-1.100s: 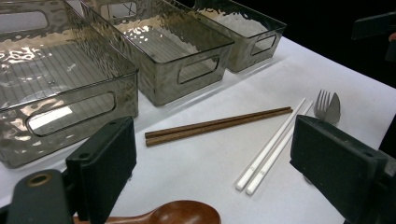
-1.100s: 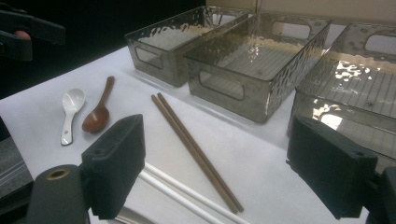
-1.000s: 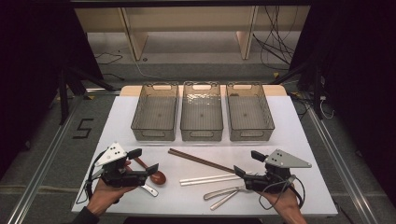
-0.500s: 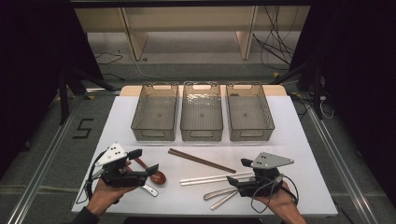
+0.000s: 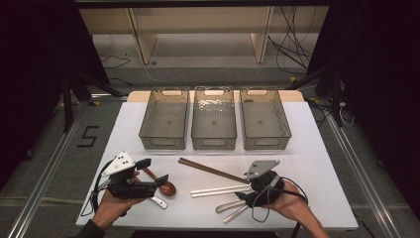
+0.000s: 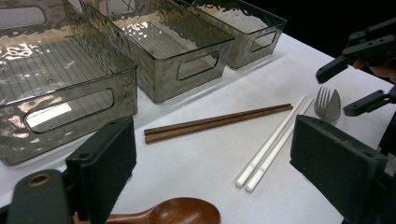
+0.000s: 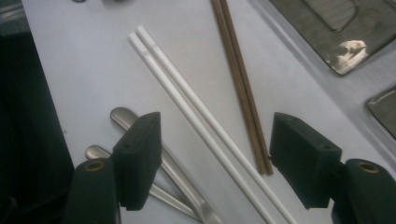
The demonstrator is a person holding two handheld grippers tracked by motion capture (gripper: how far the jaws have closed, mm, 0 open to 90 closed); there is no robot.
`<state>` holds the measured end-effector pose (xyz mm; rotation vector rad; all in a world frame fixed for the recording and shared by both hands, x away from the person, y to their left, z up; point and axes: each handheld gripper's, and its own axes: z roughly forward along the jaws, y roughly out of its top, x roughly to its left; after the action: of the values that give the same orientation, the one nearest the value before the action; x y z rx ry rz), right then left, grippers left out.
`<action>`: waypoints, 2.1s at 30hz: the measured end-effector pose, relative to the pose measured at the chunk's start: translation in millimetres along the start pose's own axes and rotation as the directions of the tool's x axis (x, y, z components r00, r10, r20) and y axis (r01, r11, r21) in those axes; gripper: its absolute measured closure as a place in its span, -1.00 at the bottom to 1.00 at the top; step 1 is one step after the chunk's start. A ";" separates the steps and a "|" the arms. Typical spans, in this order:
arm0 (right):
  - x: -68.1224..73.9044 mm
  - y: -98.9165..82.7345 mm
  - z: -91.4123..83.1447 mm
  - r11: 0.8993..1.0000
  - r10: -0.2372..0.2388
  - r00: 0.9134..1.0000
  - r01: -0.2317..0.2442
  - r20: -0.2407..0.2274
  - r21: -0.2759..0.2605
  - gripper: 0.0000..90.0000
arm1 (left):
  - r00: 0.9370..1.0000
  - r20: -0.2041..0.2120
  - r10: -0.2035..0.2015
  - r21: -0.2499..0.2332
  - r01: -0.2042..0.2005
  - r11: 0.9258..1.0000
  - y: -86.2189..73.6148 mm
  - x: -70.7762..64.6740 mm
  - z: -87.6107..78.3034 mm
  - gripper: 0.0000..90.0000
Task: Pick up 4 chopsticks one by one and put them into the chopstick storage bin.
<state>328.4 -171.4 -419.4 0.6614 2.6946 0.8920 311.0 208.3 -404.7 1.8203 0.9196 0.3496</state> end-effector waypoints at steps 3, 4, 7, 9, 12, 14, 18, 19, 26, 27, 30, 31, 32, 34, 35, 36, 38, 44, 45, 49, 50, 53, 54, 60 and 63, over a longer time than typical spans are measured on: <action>-4.4 6.6 9.6 0.997 -0.043 0.998 0.045 -0.037 0.056 -0.05 | 1.000 0.005 0.000 0.001 0.000 1.000 -0.1 0.2 -0.1 -0.70; -5.3 8.6 13.0 0.995 -0.054 0.998 0.057 -0.040 0.078 -0.02 | 1.000 0.005 -0.001 -0.001 0.001 1.000 -0.3 0.2 0.0 -0.70; -6.4 13.7 21.4 0.987 -0.095 0.994 0.102 -0.060 0.126 0.05 | 1.000 0.006 -0.001 0.000 0.001 1.000 -0.3 0.6 -0.4 -0.70; -7.3 16.0 26.2 0.981 -0.110 0.991 0.121 -0.077 0.154 0.11 | 1.000 0.006 -0.002 0.001 0.002 1.000 -0.2 0.7 -0.7 -0.70; -9.1 16.8 33.8 0.964 -0.153 0.984 0.168 -0.088 0.208 0.25 | 1.000 0.005 -0.001 -0.001 0.001 1.000 -0.4 0.2 -0.4 -0.70; -9.5 16.7 34.7 0.958 -0.159 0.982 0.178 -0.099 0.225 0.28 | 1.000 0.006 0.000 0.000 0.000 1.000 -0.6 0.1 -0.3 -0.70; -12.6 15.3 38.6 0.945 -0.181 0.978 0.202 -0.103 0.259 0.39 | 1.000 0.005 0.001 0.002 -0.001 1.000 -0.6 0.0 -0.1 -0.70; -13.6 14.4 40.0 0.942 -0.188 0.978 0.207 -0.094 0.264 0.43 | 1.000 0.003 0.000 0.003 0.000 1.000 -0.6 0.0 -0.1 -0.70; -20.2 9.4 45.0 0.927 -0.199 0.974 0.223 -0.110 0.302 0.50 | 1.000 0.002 0.003 0.007 -0.003 1.000 -0.8 0.3 -0.1 -0.70; -20.3 9.0 45.6 0.924 -0.202 0.973 0.228 -0.114 0.307 0.53 | 1.000 0.001 0.003 0.007 -0.003 1.000 -0.8 0.3 -0.1 -0.70; -19.8 9.1 46.2 0.917 -0.205 0.971 0.235 -0.124 0.321 0.56 | 1.000 0.000 0.002 0.008 -0.002 1.000 -0.8 0.6 0.0 -0.70; -19.8 8.7 47.0 0.914 -0.208 0.970 0.240 -0.129 0.326 0.58 | 1.000 0.000 0.003 0.008 -0.003 1.000 -0.8 0.6 -0.1 -0.70; -19.9 8.4 48.0 0.911 -0.216 0.967 0.250 -0.136 0.329 0.60 | 1.000 0.001 0.002 0.007 -0.002 1.000 -0.9 0.6 -0.1 -0.70; -19.5 8.0 49.8 0.904 -0.225 0.964 0.260 -0.139 0.341 0.64 | 1.000 0.000 0.000 0.007 0.000 1.000 -1.0 0.5 -0.1 -0.70; -19.7 7.9 51.0 0.901 -0.229 0.963 0.265 -0.144 0.344 0.66 | 1.000 0.000 -0.001 0.007 0.001 1.000 -1.0 0.5 -0.1 -0.70; -20.7 7.3 52.8 0.893 -0.245 0.958 0.282 -0.147 0.351 0.70 | 1.000 0.000 -0.003 0.007 0.003 1.000 -1.0 0.6 -0.2 -0.70; -20.5 7.0 53.7 0.889 -0.250 0.957 0.286 -0.146 0.358 0.72 | 1.000 -0.002 -0.002 0.005 0.002 1.000 -1.0 0.9 -0.3 -0.70; -18.0 10.0 56.0 0.861 -0.295 0.941 0.337 -0.166 0.380 0.77 | 1.000 -0.003 -0.003 0.009 0.003 1.000 -1.1 0.7 0.0 -0.70; -17.8 10.6 56.2 0.856 -0.302 0.938 0.346 -0.172 0.384 0.78 | 1.000 -0.003 -0.003 0.009 0.003 1.000 -1.1 0.7 -0.1 -0.70; -17.4 12.0 57.2 0.843 -0.323 0.928 0.370 -0.183 0.390 0.80 | 1.000 -0.004 -0.005 0.008 0.005 1.000 -1.3 1.1 0.0 -0.70; -17.2 12.3 57.5 0.842 -0.325 0.927 0.374 -0.187 0.389 0.80 | 1.000 -0.003 -0.005 0.010 0.005 1.000 -1.2 1.1 -0.1 -0.70; -17.3 13.1 58.0 0.829 -0.348 0.916 0.401 -0.200 0.390 0.82 | 1.000 0.000 -0.005 0.009 0.005 1.000 -1.2 1.2 -0.1 -0.70; -18.3 13.4 58.2 0.829 -0.348 0.914 0.405 -0.211 0.387 0.83 | 1.000 -0.001 -0.004 0.011 0.004 1.000 -1.2 1.2 -0.1 -0.70; -19.1 14.1 58.7 0.823 -0.357 0.908 0.416 -0.218 0.386 0.85 | 1.000 -0.001 -0.003 0.013 0.003 1.000 -1.2 1.3 0.3 -0.70; -19.8 15.5 59.5 0.815 -0.367 0.904 0.425 -0.218 0.394 0.87 | 1.000 -0.001 -0.003 0.013 0.003 1.000 -1.3 1.4 0.2 -0.70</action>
<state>371.7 -139.7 -455.5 0.0844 3.0113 0.2311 311.5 209.5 -406.2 1.8305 0.9271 0.3436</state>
